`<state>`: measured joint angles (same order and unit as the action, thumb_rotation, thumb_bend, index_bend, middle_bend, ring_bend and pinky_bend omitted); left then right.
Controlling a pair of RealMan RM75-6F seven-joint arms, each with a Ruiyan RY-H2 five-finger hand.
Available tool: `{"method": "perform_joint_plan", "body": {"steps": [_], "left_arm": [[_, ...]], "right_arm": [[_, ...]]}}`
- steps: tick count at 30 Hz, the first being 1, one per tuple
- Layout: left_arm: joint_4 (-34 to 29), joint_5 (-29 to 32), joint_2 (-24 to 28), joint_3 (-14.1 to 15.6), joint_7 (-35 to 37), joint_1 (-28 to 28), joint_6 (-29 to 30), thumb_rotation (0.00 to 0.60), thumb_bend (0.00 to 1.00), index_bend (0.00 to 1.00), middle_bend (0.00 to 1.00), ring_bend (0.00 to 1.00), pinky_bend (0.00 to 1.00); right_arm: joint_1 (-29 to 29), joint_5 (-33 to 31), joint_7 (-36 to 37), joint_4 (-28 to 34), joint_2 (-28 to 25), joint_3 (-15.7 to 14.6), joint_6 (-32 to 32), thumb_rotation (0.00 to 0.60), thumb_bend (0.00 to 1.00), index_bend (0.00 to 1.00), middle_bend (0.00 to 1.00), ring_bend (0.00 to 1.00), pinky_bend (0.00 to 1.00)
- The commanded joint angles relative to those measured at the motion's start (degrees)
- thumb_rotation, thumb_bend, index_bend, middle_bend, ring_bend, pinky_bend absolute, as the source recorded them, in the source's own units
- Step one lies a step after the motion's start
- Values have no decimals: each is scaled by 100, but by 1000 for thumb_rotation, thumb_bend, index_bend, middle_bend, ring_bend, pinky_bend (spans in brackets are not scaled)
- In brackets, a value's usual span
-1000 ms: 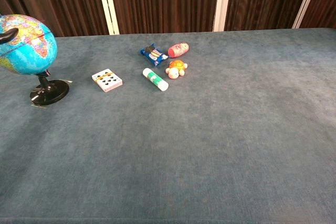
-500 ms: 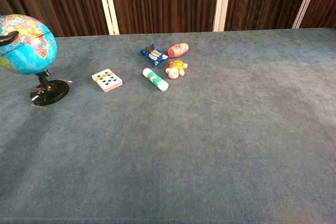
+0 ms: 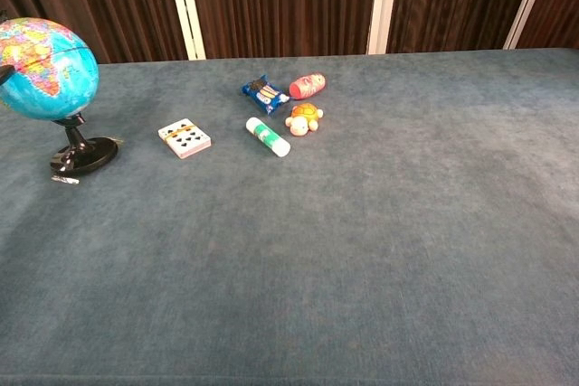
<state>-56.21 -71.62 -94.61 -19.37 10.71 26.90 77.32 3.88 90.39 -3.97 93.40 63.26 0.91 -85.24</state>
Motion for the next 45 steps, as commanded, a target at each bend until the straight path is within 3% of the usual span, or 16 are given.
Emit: {"method": "perform_joint_plan", "body": {"steps": [1,29,39,45], "left_arm": [[42,38,3,-4,24,-18,-28,476,297,0,0,0,0],[662,328,-102,-70,405,-65,-394,494,302,0,0,0,0],[377,268,176,-106,501,-324,29,499,355,0,0,0,0],[-378,-49,431,-250,1462,-452,545,537,353,0,0,0,23]], "right_arm": [[0,-3,-9,2,1,1,2,600,152,0,0,0,0],[6,-32,-74,6,22,4,45,600,152,0,0,0,0],[-7,-7,-61,24,4,-20,39,600,151,0,0,0,0],[-6,-3,-61,23,1,-17,37,600,151,0,0,0,0]]}}
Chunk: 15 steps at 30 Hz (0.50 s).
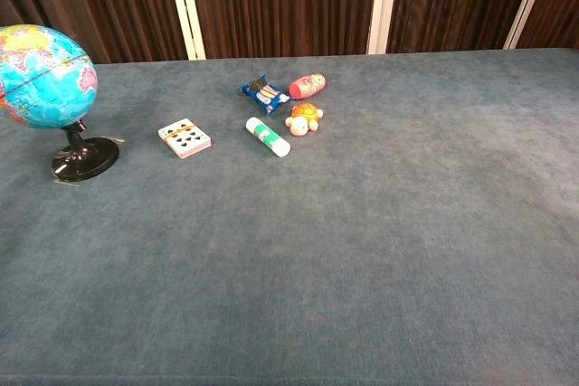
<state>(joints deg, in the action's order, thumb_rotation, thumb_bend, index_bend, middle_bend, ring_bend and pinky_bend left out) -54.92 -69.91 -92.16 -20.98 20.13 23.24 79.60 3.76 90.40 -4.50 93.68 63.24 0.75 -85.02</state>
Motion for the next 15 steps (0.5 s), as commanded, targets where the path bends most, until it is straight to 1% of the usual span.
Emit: {"method": "perform_joint_plan", "body": {"steps": [1,3,4,7,10,15], "left_arm": [[-650,-277,232,-98,574,-91,382,545,353,0,0,0,22],[-924,-343,328,-110,608,-112,469,560,353,0,0,0,20],[-967,-506,327,-20,345,-24,484,568,352,0,0,0,17],[-1213,-639,262,14,-37,121,531,559,347,0,0,0,11],[-1281,-694,156,50,-301,241,499,542,346,0,0,0,8],[-1172,-699,-71,108,-740,448,359,539,345,0,0,0,3]], "right_arm": [[11,-8,-15,-8,7,-1,29,600,151,0,0,0,0],[21,-17,-26,-10,12,-1,52,600,151,0,0,0,0],[21,-10,-13,6,5,-25,79,600,152,0,0,0,0],[2,8,11,31,-23,-27,38,600,151,0,0,0,0],[0,2,30,41,-37,-15,22,600,151,0,0,0,0],[0,4,57,33,-52,-25,37,600,152,0,0,0,0]]}}
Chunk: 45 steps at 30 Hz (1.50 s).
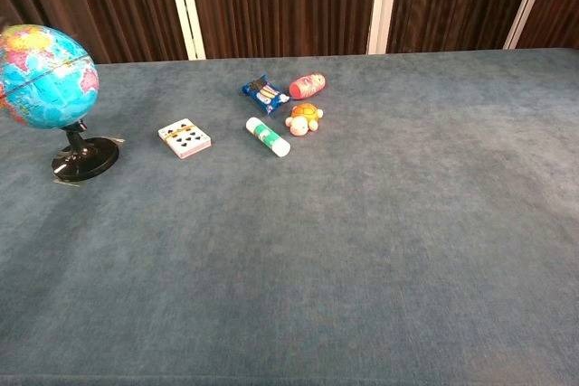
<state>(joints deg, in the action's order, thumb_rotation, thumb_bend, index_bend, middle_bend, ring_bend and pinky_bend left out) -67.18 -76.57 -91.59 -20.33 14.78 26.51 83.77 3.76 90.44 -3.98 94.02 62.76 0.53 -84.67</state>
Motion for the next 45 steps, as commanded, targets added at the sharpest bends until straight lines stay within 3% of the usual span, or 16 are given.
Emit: {"method": "perform_joint_plan", "body": {"steps": [1,12,45], "left_arm": [[104,-32,-170,45,-280,151,-63,537,346,0,0,0,2],[717,174,-495,30,-585,305,-226,536,347,0,0,0,1],[1040,490,-389,116,-228,-40,-400,531,346,0,0,0,2]], "right_arm": [[-2,-1,10,-2,-10,-4,2,600,152,0,0,0,0],[-37,11,74,19,-69,6,-70,600,151,0,0,0,0],[-59,19,52,51,-77,22,-103,600,152,0,0,0,0]]}}
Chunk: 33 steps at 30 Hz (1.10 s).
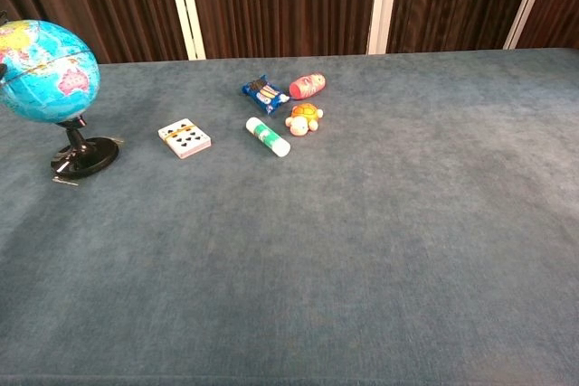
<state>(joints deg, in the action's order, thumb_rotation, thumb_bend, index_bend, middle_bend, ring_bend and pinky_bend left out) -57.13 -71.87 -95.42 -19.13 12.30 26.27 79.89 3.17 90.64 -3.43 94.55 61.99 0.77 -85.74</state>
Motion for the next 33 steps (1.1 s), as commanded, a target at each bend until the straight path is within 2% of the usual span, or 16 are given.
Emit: {"method": "perform_joint_plan", "body": {"steps": [1,8,33], "left_arm": [[54,31,-8,-6,31,-23,-19,532,346,0,0,0,2],[144,91,-16,-39,86,-40,-63,532,346,0,0,0,3],[1052,439,-182,-177,365,107,-759,531,347,0,0,0,5]], "right_arm": [[3,1,-4,-1,1,-2,9,600,152,0,0,0,0],[5,-2,-22,-4,9,-6,21,600,152,0,0,0,0],[-12,-2,-66,-6,25,-3,-1,600,151,0,0,0,0]]}}
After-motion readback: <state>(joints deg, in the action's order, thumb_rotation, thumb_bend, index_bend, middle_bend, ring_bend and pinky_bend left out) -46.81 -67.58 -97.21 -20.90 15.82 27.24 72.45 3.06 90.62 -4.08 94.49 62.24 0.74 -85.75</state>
